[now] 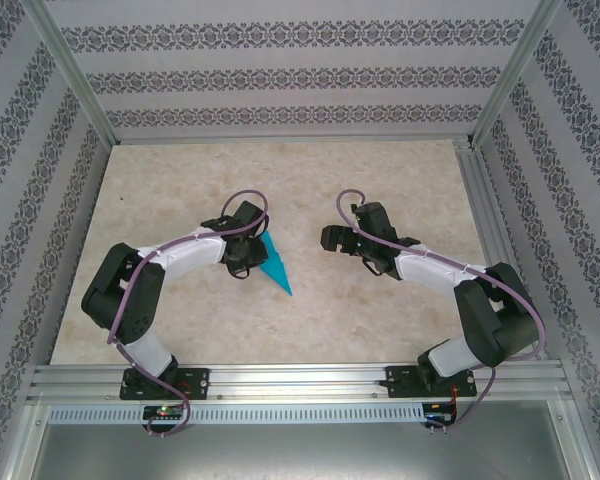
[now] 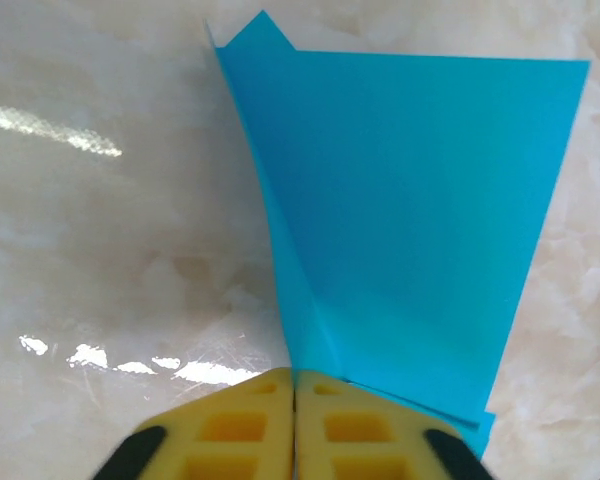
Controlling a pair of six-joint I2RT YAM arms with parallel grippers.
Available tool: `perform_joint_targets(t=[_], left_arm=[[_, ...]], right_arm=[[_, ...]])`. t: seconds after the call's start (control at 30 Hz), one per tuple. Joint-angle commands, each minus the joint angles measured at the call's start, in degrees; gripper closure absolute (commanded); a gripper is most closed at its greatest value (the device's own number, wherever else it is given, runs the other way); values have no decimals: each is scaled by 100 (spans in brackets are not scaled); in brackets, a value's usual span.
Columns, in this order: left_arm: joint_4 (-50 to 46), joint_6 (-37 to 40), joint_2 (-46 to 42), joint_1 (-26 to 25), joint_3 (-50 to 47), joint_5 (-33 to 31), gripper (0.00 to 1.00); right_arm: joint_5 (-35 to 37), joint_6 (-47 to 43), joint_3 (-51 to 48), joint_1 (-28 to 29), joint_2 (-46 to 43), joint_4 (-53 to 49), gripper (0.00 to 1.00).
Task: Fold a paper plane with a square sheet of paper (pick it up from the middle)
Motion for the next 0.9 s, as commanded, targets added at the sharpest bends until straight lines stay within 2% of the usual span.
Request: perform_joint_targets(t=[0.0, 0.2, 0.4, 0.47, 0.7, 0.87], left_arm=[[410, -21, -333, -71, -59, -40, 100], [893, 891, -619, -152, 204, 565, 100], [2115, 1383, -486, -150, 162, 1720, 100], [2508, 1409, -427, -154, 162, 1988, 100], [2593, 1571, -398, -164, 407, 2275, 100], [2808, 1493, -118, -159, 401, 2430, 100]], right_arm=[[-82, 100, 169, -48, -18, 28, 5], [-196, 214, 56, -138, -142, 162, 5], [-1408, 506, -293, -655, -659, 624, 7], [-1495, 514, -332, -674, -926, 590, 8], [-1005, 708, -584, -633, -1895, 131, 7], [-672, 798, -634, -357, -2280, -302, 7]])
